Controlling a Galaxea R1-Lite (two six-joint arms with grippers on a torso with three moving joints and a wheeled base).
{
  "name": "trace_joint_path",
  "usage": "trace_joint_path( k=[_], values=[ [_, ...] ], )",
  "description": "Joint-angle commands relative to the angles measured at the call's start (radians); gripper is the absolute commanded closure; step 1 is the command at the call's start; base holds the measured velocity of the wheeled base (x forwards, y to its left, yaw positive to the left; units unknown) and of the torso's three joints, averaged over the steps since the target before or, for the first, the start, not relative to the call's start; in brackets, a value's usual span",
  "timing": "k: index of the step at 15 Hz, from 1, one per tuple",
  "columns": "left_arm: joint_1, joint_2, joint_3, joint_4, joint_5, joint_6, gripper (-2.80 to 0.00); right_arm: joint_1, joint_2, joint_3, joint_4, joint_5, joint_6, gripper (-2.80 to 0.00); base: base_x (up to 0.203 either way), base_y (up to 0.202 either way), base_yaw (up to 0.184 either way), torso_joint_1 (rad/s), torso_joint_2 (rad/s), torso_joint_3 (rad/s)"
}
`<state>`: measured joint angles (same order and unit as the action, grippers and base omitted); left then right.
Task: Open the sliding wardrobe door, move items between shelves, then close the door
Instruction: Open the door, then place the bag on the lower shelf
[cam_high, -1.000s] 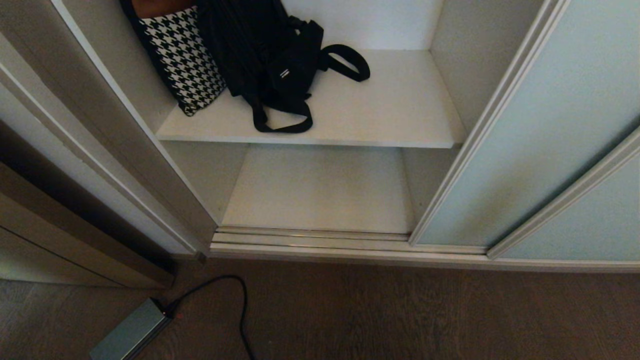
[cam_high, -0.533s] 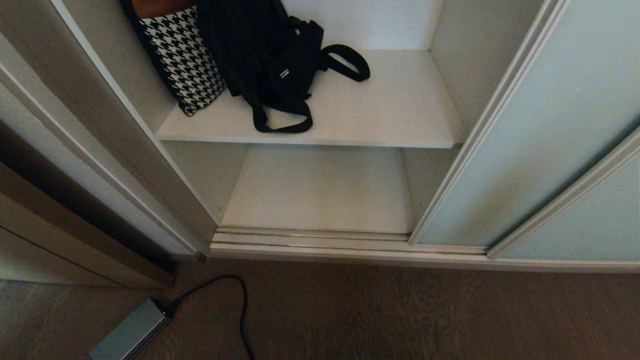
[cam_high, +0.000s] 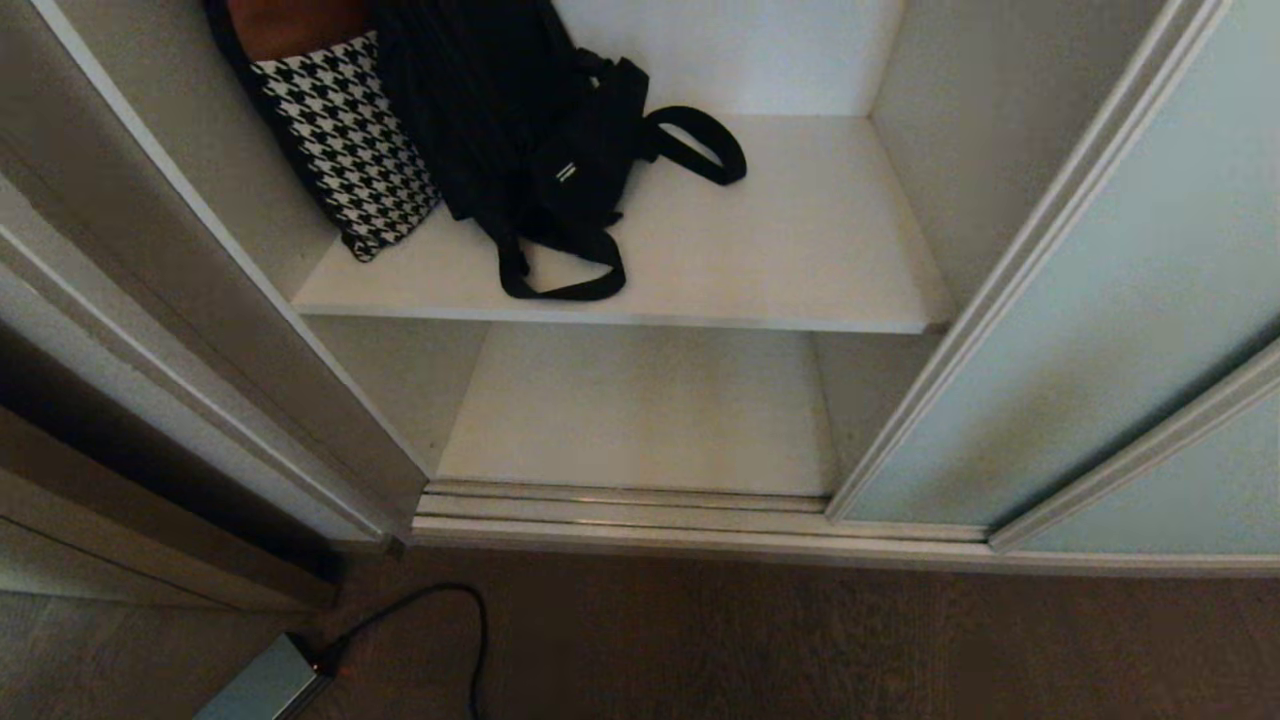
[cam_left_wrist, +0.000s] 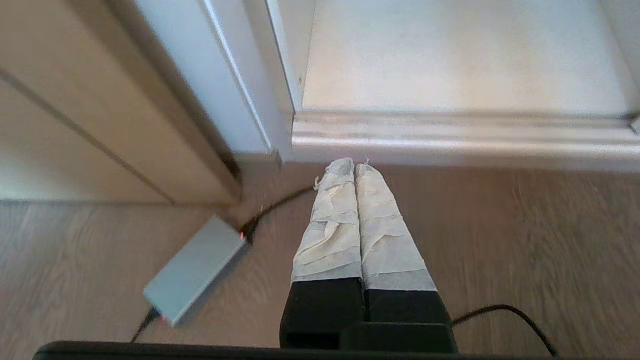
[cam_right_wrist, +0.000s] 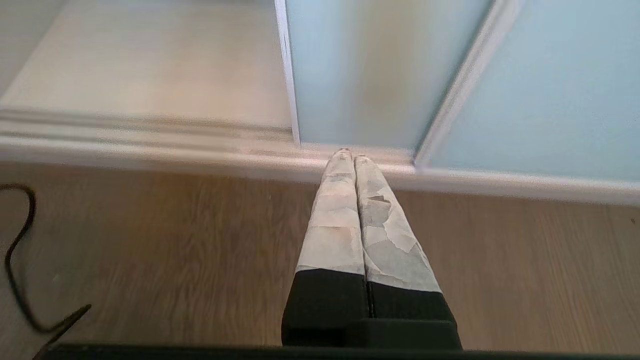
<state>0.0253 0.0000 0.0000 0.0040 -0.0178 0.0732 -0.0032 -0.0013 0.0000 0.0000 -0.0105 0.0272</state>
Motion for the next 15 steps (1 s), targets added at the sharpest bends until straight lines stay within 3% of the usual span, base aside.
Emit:
trace_joint_path(
  k=[1, 10, 11, 15],
  values=[
    [0.001, 0.002, 0.0, 0.002, -0.001, 0.003, 0.0, 0.0, -0.002, 0.0, 0.0, 0.0, 0.0, 0.0, 0.176, 0.0, 0.004, 0.002, 0.0, 0.002],
    [0.001, 0.002, -0.003, -0.013, 0.002, 0.005, 0.0, 0.0, -0.002, 0.001, 0.0, 0.0, 0.0, 0.0, 0.014, 0.0, 0.0, 0.0, 0.0, 0.0],
    [0.001, 0.002, -0.027, -0.02, 0.007, 0.006, 0.0, 0.0, -0.002, 0.0, 0.0, 0.0, 0.0, 0.0, 0.0, 0.0, 0.0, 0.0, 0.0, 0.0],
    [0.001, 0.029, -0.298, 0.038, 0.032, 0.004, 0.0, 0.0, -0.002, 0.001, 0.0, 0.0, 0.0, 0.0, 0.0, 0.0, 0.0, 0.0, 0.0, 0.0]
  ],
)
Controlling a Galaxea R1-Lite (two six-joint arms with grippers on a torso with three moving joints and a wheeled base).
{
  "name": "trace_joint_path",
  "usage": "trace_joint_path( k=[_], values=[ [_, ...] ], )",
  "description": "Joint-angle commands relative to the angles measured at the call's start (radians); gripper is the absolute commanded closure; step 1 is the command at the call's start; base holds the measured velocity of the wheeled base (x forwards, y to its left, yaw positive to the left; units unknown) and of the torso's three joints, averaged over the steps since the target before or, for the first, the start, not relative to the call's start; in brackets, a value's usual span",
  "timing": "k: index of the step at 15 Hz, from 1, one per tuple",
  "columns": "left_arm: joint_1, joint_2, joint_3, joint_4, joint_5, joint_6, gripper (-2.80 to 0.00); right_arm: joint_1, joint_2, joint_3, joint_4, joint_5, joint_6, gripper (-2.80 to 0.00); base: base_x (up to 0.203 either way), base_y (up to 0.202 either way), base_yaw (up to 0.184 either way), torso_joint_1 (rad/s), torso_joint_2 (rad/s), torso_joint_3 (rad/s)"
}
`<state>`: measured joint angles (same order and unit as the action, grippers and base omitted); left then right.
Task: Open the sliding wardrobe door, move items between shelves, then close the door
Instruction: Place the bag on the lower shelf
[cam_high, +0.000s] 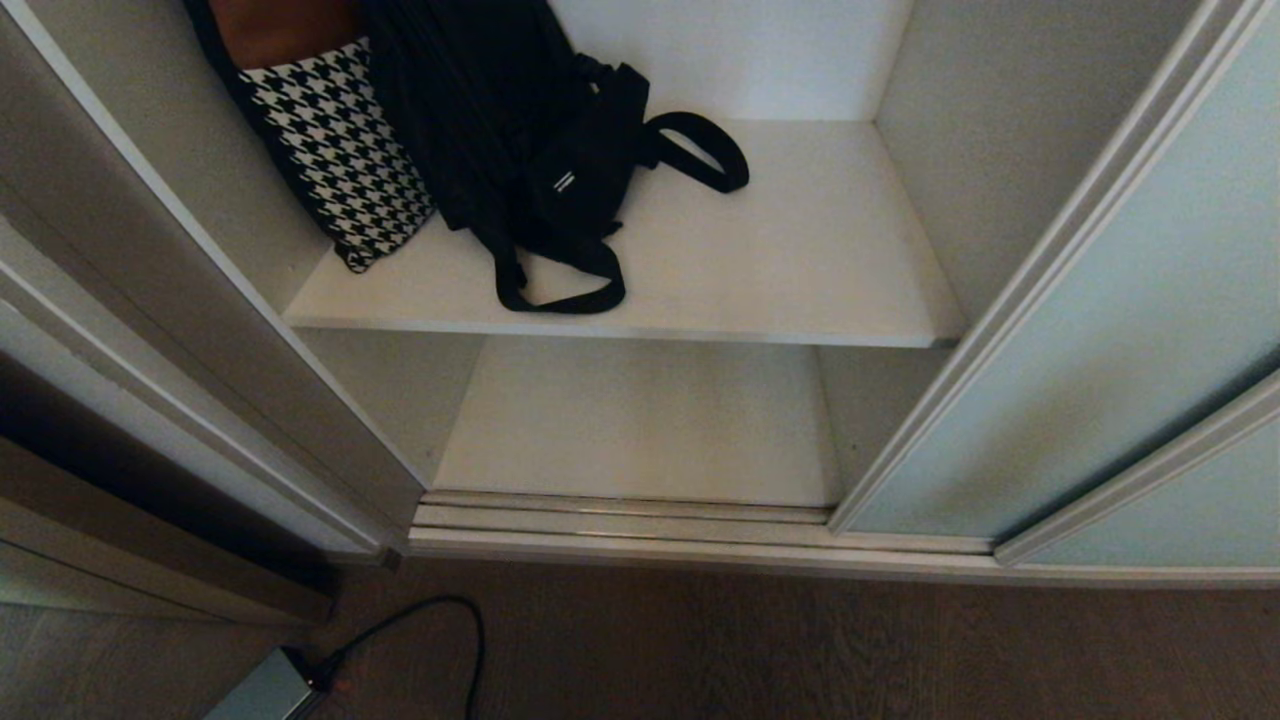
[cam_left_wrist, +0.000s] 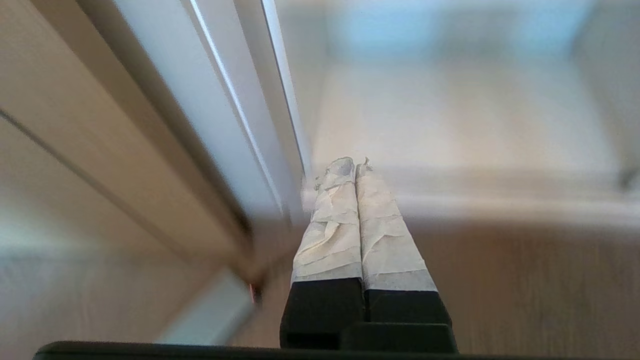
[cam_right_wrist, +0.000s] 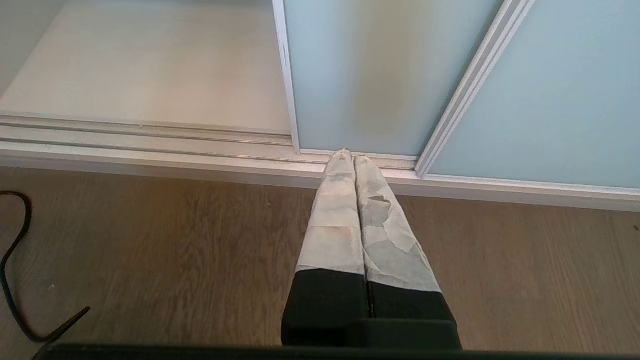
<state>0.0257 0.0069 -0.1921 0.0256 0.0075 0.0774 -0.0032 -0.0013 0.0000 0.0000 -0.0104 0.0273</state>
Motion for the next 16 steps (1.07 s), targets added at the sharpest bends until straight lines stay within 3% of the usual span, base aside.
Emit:
trace_joint_path(
  k=[1, 4, 10, 11, 13, 16],
  values=[
    [0.0, 0.068, -0.158, 0.031, 0.022, 0.0, 0.0, 0.0, -0.002, 0.001, 0.0, 0.0, 0.0, 0.0, 0.0, 0.0, 0.0, 0.0, 0.0, 0.0],
    [0.011, 0.346, -0.312, 0.017, 0.056, -0.039, 0.0, 0.0, -0.002, 0.002, 0.0, 0.0, 0.0, 0.0, 0.0, 0.0, 0.0, 0.0, 0.0, 0.0],
    [0.02, 1.029, -0.797, -0.105, 0.215, -0.21, 0.0, 0.0, -0.002, 0.001, 0.0, 0.0, 0.0, 0.0, 0.0, 0.0, 0.0, 0.0, 0.0, 0.0],
    [0.018, 1.128, -0.883, -0.13, 0.248, -0.234, -2.8, 0.0, -0.002, 0.0, 0.0, 0.0, 0.0, 0.0, 0.0, 0.0, 0.0, 0.0, 0.0, 0.0],
    [0.002, 1.286, -1.01, -0.186, 0.294, -0.276, -2.8, 0.0, -0.002, 0.0, 0.0, 0.0, 0.0, 0.0, 0.0, 0.0, 0.0, 0.0, 0.0, 0.0],
    [-0.066, 1.435, -1.085, -0.3, 0.323, -0.314, -2.8, 0.0, -0.002, 0.0, 0.0, 0.0, 0.0, 0.0, 0.0, 0.0, 0.0, 0.0, 0.0, 0.0]
  ],
)
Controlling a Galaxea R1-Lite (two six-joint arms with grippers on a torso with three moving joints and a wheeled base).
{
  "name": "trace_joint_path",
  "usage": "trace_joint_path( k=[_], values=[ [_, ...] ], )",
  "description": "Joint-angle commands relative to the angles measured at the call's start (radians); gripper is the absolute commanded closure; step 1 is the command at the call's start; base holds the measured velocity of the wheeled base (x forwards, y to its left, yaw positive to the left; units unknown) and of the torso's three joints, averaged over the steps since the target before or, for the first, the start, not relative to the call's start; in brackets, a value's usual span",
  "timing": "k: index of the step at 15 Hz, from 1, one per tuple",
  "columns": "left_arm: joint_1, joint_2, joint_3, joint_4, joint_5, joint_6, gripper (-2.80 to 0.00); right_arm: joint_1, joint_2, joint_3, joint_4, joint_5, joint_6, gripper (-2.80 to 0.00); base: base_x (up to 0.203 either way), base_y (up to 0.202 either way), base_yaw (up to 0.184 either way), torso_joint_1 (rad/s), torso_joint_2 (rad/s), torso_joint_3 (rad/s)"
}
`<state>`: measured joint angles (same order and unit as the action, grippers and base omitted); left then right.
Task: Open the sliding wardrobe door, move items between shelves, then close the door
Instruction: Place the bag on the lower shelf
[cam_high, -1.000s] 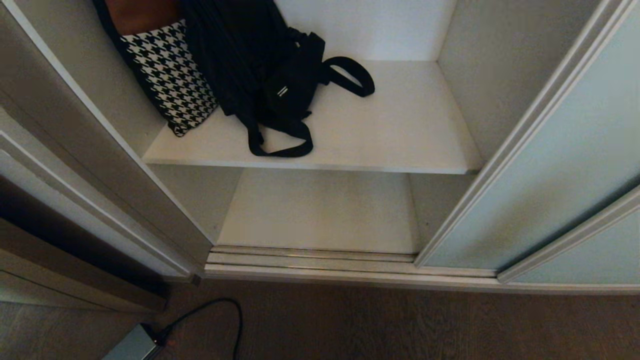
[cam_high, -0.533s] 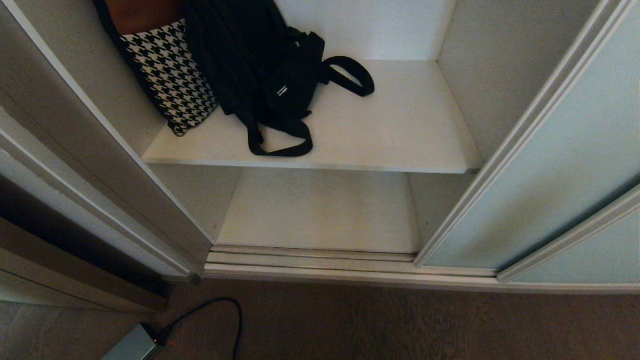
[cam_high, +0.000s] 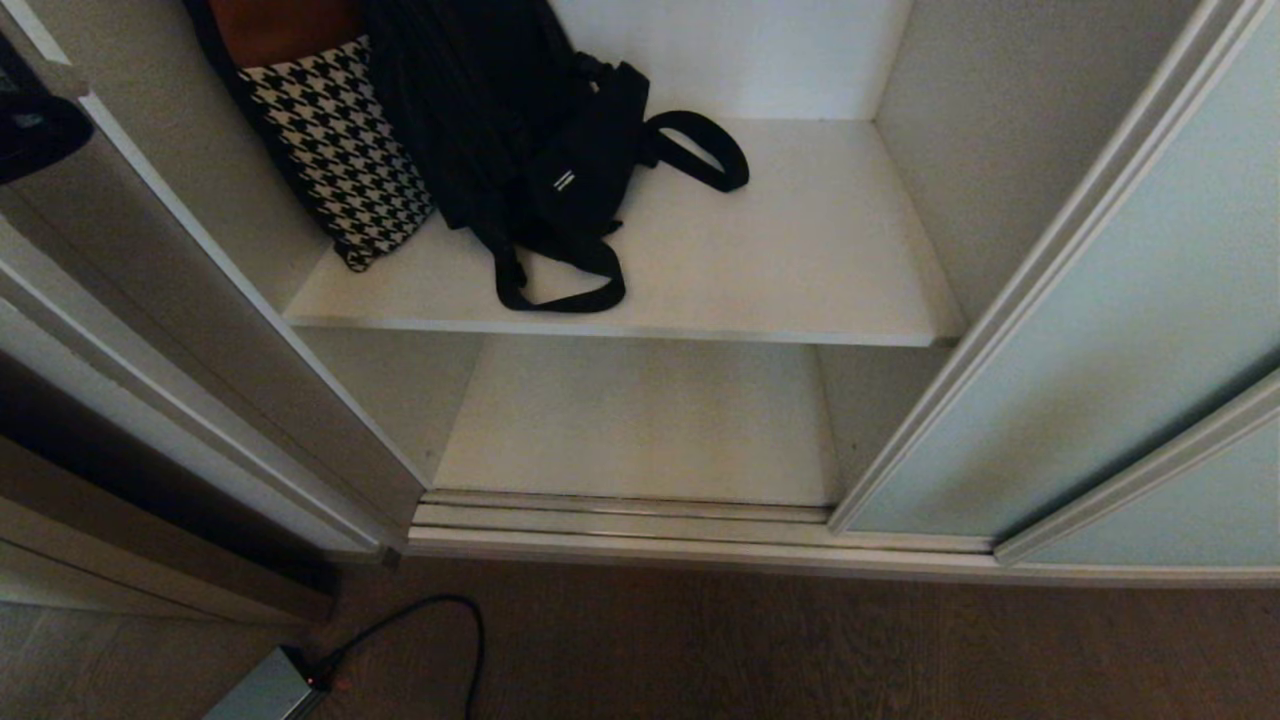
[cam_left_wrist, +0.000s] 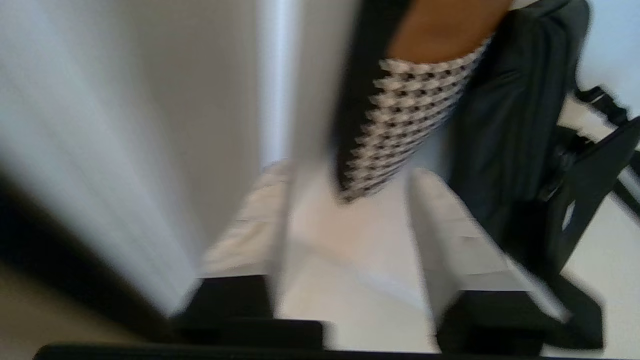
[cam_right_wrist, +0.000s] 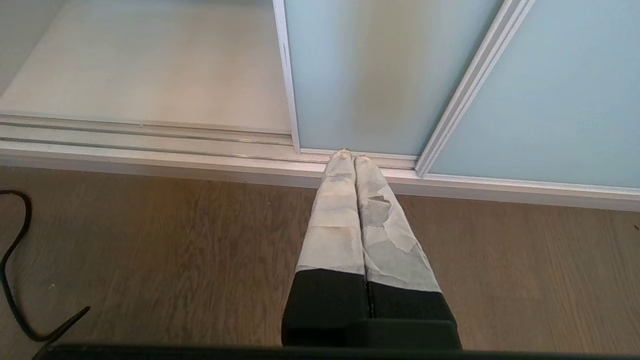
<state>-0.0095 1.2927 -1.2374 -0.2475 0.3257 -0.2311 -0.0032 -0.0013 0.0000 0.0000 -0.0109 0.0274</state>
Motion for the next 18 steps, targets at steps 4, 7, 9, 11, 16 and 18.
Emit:
trace_joint_path(
  k=[4, 7, 9, 11, 16, 18],
  values=[
    [-0.101, 0.333, -0.164, -0.04, 0.005, -0.059, -2.8, -0.001, -0.002, 0.0, 0.0, 0.0, 0.0, 0.0, 0.0, 0.0, 0.0, 0.0, 0.0, 0.0],
    [-0.139, 0.42, -0.244, -0.051, 0.003, -0.073, -2.8, 0.0, -0.002, 0.0, 0.0, 0.0, 0.0, 0.0, 0.0, 0.0, 0.0, 0.0, 0.0, 0.0],
    [-0.14, 0.493, -0.291, -0.069, 0.007, -0.079, -2.8, 0.0, -0.002, 0.0, 0.0, 0.0, 0.0, 0.0, 0.0, 0.0, 0.0, 0.0, 0.0, 0.0],
    [-0.141, 0.585, -0.33, -0.134, 0.015, -0.079, -2.8, 0.0, -0.002, 0.001, 0.0, 0.0, 0.0, 0.0, 0.0, 0.0, 0.0, 0.0, 0.0, 0.0],
    [-0.162, 0.76, -0.462, -0.316, 0.01, -0.072, -2.8, 0.0, -0.001, 0.001, 0.0, 0.0, 0.0, 0.0, 0.0, 0.0, 0.0, 0.0, 0.0, 0.0],
    [-0.185, 0.812, -0.512, -0.386, 0.009, -0.068, -2.8, 0.0, -0.002, 0.001, 0.0, 0.0, 0.0, 0.0, 0.0, 0.0, 0.0, 0.0, 0.0, 0.0]
  ],
)
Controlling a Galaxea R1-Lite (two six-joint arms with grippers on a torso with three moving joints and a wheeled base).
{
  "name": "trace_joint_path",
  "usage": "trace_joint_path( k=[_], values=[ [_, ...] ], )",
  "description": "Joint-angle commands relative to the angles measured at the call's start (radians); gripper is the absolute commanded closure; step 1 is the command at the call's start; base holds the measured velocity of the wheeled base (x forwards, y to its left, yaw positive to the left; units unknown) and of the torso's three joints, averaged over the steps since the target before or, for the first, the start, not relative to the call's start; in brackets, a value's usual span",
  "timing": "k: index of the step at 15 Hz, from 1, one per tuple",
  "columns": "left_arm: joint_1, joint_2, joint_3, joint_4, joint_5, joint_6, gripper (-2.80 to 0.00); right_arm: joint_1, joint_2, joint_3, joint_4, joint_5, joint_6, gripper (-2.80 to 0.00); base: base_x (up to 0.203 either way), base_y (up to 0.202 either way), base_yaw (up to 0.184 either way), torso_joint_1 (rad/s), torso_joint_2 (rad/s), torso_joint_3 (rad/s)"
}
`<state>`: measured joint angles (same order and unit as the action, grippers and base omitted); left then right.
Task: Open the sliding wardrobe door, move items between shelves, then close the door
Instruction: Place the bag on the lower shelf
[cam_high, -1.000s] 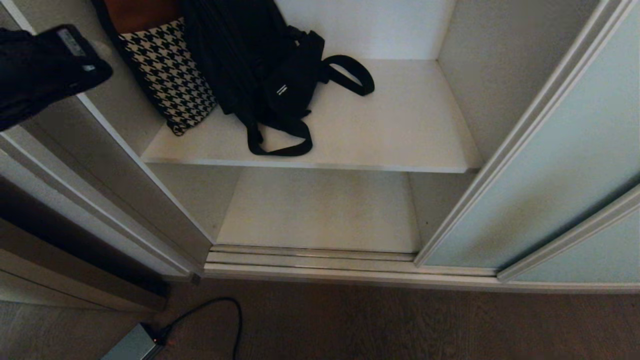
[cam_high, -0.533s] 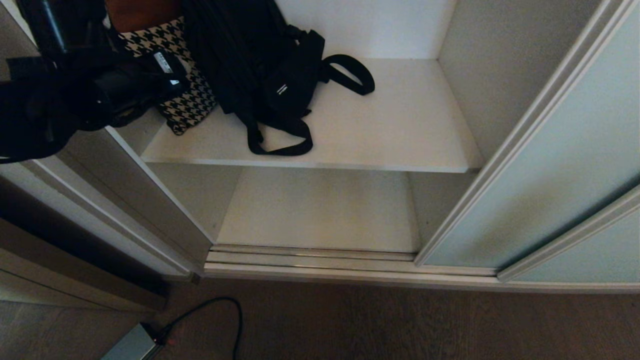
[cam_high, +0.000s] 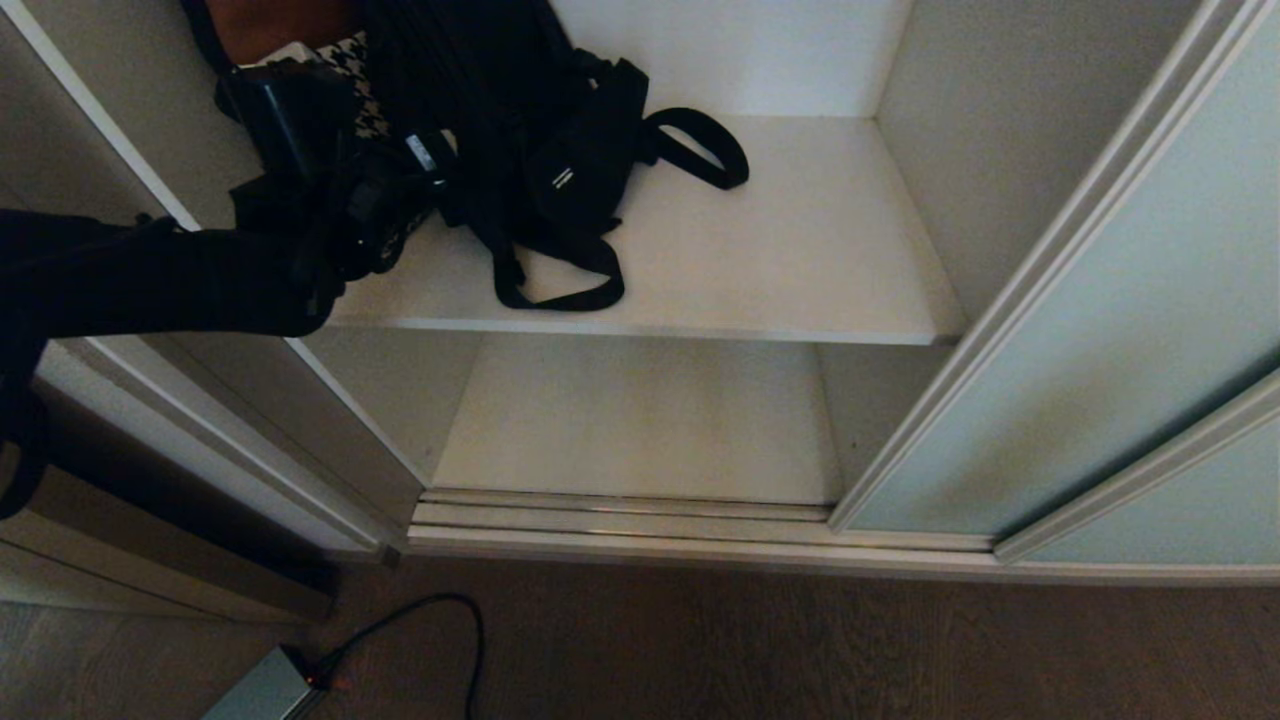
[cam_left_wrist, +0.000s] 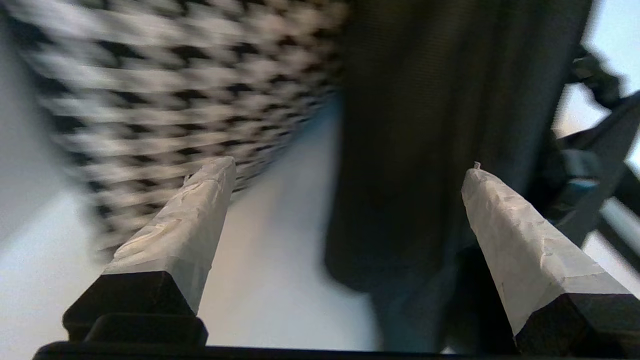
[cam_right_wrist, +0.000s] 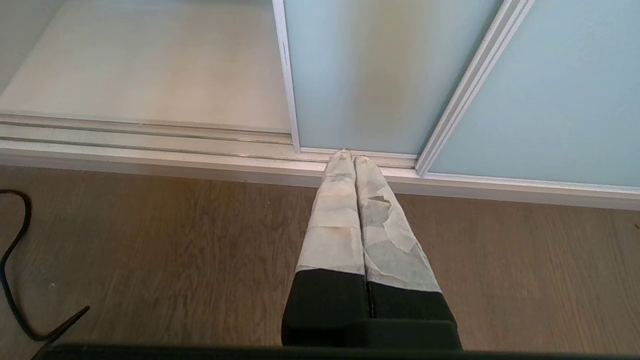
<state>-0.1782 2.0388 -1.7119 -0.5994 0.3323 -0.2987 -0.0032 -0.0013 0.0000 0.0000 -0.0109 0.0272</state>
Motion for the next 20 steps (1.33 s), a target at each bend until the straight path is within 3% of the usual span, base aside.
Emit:
trace_joint_path(
  k=[1, 7, 12, 15, 17, 20],
  values=[
    [-0.031, 0.087, -0.058, -0.062, 0.001, 0.001, -2.8, 0.0, -0.002, 0.001, 0.0, 0.001, 0.0, 0.0, 0.0, 0.0, 0.0, 0.0, 0.0, 0.0],
    [-0.055, 0.24, -0.224, -0.125, -0.015, 0.023, -2.8, 0.0, -0.002, 0.0, 0.0, 0.0, 0.0, 0.0, 0.0, 0.0, 0.0, 0.0, 0.0, 0.0],
    [-0.038, 0.303, -0.225, -0.277, -0.023, 0.079, -2.8, 0.0, -0.002, 0.0, 0.0, 0.0, 0.0, 0.0, 0.0, 0.0, 0.0, 0.0, 0.0, 0.0],
    [-0.038, 0.276, -0.224, -0.29, -0.005, 0.076, -2.8, 0.0, -0.002, 0.0, 0.0, 0.0, 0.0, 0.0, 0.0, 0.0, 0.0, 0.0, 0.0, 0.0],
    [-0.04, 0.248, -0.223, -0.274, 0.05, 0.084, -2.8, 0.0, -0.001, 0.001, 0.0, 0.0, 0.0, 0.0, 0.0, 0.0, 0.0, 0.0, 0.0, 0.0],
    [-0.047, 0.258, -0.222, -0.277, 0.045, 0.089, -2.8, 0.0, -0.002, 0.0, 0.0, 0.0, 0.0, 0.0, 0.0, 0.0, 0.0, 0.0, 0.0, 0.0]
  ],
)
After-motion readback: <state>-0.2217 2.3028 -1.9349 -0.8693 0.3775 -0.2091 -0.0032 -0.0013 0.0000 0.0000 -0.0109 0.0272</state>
